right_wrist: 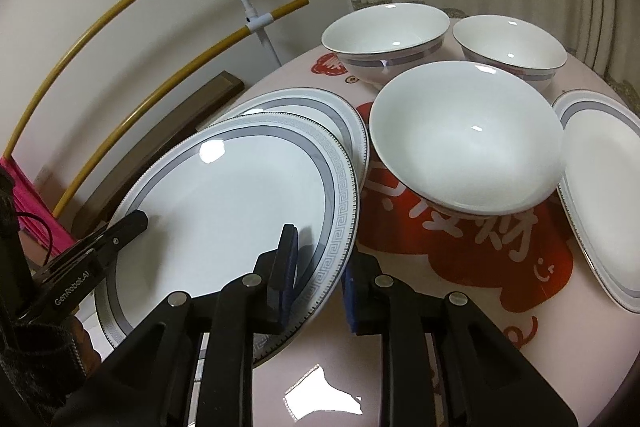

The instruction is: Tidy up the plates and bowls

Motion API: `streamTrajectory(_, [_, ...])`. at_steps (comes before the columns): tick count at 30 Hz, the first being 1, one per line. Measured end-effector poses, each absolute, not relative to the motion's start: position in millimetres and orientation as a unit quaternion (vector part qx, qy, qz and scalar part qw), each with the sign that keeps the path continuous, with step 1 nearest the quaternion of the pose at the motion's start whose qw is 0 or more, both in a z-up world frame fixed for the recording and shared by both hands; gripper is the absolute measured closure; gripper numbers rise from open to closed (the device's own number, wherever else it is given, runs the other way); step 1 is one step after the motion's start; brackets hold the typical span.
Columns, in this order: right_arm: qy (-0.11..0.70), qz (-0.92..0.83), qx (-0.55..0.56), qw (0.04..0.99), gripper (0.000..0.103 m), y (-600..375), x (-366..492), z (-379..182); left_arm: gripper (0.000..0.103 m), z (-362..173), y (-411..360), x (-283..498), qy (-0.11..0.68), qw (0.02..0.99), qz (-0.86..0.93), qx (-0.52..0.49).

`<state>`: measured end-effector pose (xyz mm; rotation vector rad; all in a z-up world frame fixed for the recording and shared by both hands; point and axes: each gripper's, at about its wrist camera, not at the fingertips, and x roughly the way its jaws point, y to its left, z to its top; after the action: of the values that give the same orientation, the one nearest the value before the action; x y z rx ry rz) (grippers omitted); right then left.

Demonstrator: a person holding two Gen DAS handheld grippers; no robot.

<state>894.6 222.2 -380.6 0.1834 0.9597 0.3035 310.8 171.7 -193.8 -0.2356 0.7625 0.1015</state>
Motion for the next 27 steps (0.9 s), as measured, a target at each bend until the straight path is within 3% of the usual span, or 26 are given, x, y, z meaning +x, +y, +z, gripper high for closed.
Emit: streamTrajectory(27, [0.463,0.07,0.059,0.882,0.076,236,910,-381,0.083,-211,184,338,0.385,0.913,0.046,-0.125])
